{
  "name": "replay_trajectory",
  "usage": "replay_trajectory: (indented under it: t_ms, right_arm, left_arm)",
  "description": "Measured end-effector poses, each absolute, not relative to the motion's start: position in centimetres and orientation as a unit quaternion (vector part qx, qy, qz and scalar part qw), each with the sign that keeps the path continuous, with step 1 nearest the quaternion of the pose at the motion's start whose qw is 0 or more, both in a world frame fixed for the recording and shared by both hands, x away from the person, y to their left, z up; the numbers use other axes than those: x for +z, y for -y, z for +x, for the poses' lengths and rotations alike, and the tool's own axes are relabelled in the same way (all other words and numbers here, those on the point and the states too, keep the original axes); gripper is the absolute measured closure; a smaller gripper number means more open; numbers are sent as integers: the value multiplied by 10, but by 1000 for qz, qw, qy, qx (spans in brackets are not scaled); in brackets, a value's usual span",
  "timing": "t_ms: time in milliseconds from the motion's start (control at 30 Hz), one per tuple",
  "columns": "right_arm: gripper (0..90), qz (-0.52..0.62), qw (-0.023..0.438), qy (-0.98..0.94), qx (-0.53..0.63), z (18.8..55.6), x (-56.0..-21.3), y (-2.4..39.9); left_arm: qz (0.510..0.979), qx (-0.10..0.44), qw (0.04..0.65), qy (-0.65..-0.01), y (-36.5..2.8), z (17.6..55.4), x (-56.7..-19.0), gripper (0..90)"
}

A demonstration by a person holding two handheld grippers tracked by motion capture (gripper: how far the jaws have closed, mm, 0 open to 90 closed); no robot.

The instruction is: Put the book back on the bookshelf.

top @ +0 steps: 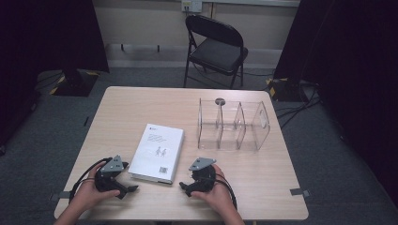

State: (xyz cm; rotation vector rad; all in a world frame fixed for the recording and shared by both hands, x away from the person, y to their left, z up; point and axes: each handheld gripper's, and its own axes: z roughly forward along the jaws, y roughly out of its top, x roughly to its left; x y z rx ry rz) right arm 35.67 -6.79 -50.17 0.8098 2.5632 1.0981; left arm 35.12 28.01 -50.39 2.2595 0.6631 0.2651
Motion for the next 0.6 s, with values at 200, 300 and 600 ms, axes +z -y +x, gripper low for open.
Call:
replay_trajectory:
  t_ms: [200,300,600]
  right_arm:
    - [93,279,120,-876,374,357,-502,67]
    - [93,279,120,-876,374,357,-502,67]
    - [93,274,117,-877,376,358,-502,68]
  left_arm:
    - [882,104,376,-264,-280,350,-504,0]
    - [880,102,378,-268,-279,350,-504,1]
    - [876,87,370,-298,-290,352,-494,192]
